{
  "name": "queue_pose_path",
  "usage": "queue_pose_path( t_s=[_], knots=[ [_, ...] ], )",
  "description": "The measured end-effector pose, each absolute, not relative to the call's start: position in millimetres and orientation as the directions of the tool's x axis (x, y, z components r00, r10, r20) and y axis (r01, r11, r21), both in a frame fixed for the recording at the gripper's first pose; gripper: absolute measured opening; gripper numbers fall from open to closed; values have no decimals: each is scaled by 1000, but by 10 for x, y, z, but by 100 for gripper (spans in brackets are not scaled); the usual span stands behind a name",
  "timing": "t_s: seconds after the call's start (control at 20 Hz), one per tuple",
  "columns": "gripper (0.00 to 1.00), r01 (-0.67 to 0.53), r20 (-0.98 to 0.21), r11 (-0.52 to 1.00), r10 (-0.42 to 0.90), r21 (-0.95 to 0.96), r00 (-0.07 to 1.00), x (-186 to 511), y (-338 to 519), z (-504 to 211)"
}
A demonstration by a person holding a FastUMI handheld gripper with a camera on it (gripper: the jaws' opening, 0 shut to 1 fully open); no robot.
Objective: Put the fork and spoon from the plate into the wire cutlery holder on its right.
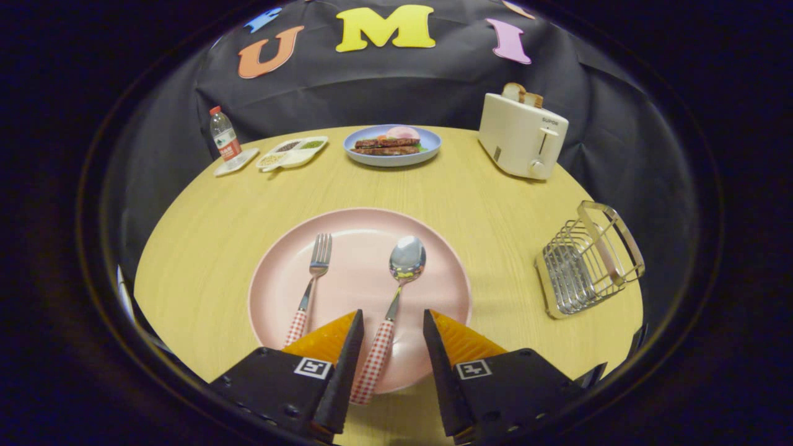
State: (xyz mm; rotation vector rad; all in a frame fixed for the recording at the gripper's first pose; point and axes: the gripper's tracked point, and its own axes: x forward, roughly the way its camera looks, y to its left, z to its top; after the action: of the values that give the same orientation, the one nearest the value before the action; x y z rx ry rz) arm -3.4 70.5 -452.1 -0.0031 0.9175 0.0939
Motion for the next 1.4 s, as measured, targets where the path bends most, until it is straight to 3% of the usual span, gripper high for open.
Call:
queue_pose_path(
  t_s=[0.25, 0.3, 0.4, 0.5, 0.55, 1.05, 1.4],
  knots=[
    [22, -80, -810, 997, 64, 22, 583, -53, 749, -4567],
    [21, -80, -813, 997, 54, 9, 580, -49, 727, -4535],
    [8, -116, -823, 993, 80, 18, 562, -76, 740, -4501],
    [8, -135, -825, 991, 82, 7, 560, -86, 703, -4375],
    [2, -145, -823, 989, 82, 0, 563, -79, 667, -4303],
    [2, -327, -778, 945, 201, -5, 595, -245, 435, -3259],
    [2, -275, -795, 961, 161, -8, 585, -157, -298, -2864]
  ],
)
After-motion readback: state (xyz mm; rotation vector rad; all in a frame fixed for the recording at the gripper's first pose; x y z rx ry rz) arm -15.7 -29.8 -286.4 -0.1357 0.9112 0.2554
